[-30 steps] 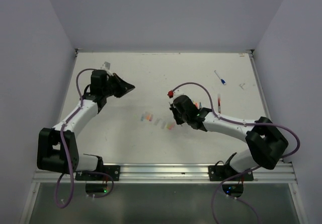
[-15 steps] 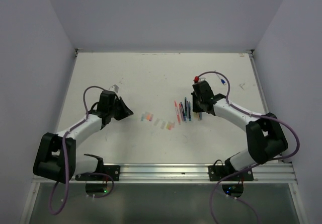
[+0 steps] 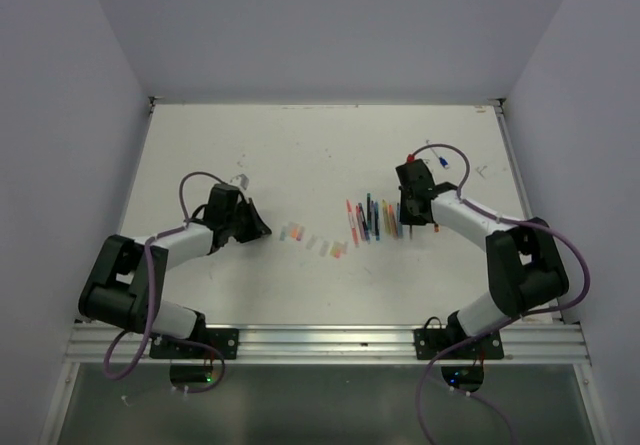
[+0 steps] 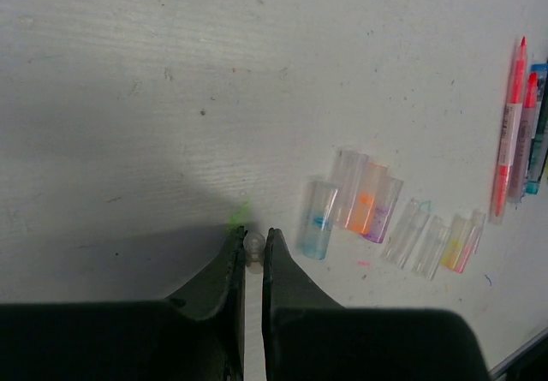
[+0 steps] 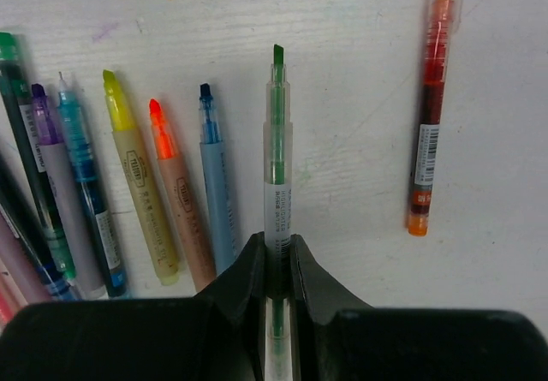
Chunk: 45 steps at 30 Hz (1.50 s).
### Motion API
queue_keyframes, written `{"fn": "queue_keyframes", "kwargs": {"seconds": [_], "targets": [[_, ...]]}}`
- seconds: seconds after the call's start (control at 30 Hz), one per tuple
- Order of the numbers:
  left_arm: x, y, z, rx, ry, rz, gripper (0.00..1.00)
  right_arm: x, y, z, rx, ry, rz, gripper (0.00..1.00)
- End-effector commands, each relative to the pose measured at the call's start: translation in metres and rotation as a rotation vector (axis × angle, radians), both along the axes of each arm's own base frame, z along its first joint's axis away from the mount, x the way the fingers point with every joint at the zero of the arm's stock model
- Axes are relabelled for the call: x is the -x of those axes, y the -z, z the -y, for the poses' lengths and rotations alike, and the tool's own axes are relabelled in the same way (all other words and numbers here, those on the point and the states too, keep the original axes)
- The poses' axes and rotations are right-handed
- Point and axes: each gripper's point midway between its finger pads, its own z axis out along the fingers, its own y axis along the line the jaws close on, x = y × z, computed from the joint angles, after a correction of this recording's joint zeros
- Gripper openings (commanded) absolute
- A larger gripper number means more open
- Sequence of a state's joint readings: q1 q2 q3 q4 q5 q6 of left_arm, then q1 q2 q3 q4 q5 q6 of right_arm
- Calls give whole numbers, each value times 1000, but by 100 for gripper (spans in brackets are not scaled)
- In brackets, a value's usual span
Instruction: Open the pen caps
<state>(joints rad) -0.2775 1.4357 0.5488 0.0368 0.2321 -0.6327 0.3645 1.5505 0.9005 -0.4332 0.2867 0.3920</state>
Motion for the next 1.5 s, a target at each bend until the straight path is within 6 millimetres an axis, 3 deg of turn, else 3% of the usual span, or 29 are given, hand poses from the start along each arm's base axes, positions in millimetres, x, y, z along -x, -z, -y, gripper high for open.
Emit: {"fn": "queue_keyframes", "kwargs": {"seconds": [0.0, 0.07, 0.17, 0.33, 0.6, 0.9, 1.13, 1.27, 1.4, 1.47], "targets": [[-6, -3, 11, 32, 61, 65, 0, -2, -4, 10, 29, 24, 7, 0], [-6, -2, 13, 38, 65, 64, 0, -2, -2, 13, 32, 33, 0, 0], [-5, -2, 13, 42, 60, 64, 8, -3, 4, 15, 33, 32, -21, 0], [-1, -3, 15, 62, 62, 71, 28, -7, 17, 7, 2, 10, -62, 1], [3, -4, 13, 64, 57, 77, 35, -12, 27, -10, -66, -24, -77, 15], [3, -10, 14, 74, 62, 94, 42, -9, 23, -6, -61, -12, -67, 27], [4, -18, 15, 91, 59, 118, 43, -17, -1, -4, -63, 9, -5, 34], [5, -39, 18, 135, 63, 189, 45, -28, -29, -2, -45, 9, 30, 40], [8, -56, 20, 167, 64, 239, 47, -41, -52, 20, -19, 81, 66, 45], [9, -63, 19, 171, 65, 262, 47, -45, -54, 32, -7, 113, 66, 45]]}}
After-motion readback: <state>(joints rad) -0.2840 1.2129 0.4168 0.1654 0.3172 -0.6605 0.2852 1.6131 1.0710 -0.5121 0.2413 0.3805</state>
